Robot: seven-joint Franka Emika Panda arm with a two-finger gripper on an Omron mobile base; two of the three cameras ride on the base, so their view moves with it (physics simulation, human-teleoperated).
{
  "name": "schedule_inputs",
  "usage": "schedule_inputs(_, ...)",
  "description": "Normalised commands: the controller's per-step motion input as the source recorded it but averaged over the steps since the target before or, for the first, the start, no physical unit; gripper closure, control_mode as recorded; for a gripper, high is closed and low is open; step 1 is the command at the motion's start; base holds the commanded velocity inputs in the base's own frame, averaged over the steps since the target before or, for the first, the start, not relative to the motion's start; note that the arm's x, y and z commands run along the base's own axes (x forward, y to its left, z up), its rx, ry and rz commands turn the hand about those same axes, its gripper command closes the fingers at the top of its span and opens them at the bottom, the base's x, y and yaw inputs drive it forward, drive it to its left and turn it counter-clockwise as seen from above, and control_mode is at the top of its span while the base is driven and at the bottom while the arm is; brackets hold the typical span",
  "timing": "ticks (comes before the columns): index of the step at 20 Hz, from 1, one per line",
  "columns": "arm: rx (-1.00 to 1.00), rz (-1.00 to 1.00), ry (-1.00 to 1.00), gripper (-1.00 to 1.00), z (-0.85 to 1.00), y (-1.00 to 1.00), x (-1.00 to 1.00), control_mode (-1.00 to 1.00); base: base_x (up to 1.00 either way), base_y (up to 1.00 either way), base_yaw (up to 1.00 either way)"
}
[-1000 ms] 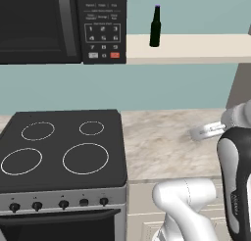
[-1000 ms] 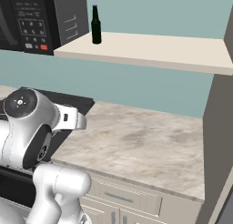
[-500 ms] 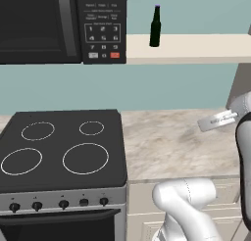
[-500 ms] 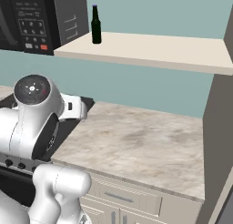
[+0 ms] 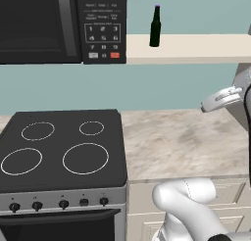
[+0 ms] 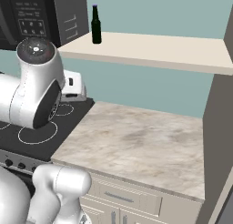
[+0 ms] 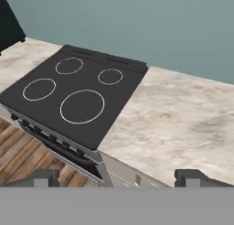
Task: Get the candle and the beer from the cabinet and move them to the dining counter.
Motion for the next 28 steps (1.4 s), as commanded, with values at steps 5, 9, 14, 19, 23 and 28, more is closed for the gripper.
schedule_inputs(5,0.01,0.2,-0.1,-1.0,0.22,-0.01,0.1,-1.0,0.0,0.0,0.0)
schedule_inputs(9,0.01,0.22,-0.11,-1.0,0.3,0.04,0.15,-1.0,0.0,0.0,0.0)
schedule_inputs(14,0.0,0.08,0.0,-1.0,0.36,0.01,0.23,-1.0,0.0,0.0,0.0)
schedule_inputs(19,0.03,-0.01,-0.04,-1.0,0.24,0.0,0.28,-1.0,0.0,0.0,0.0)
schedule_inputs(23,0.12,-0.09,-0.17,-1.0,0.1,0.0,0.23,-1.0,0.0,0.0,0.0)
schedule_inputs(28,0.2,-0.15,-0.29,-1.0,-0.04,0.0,0.14,-1.0,0.0,0.0,0.0)
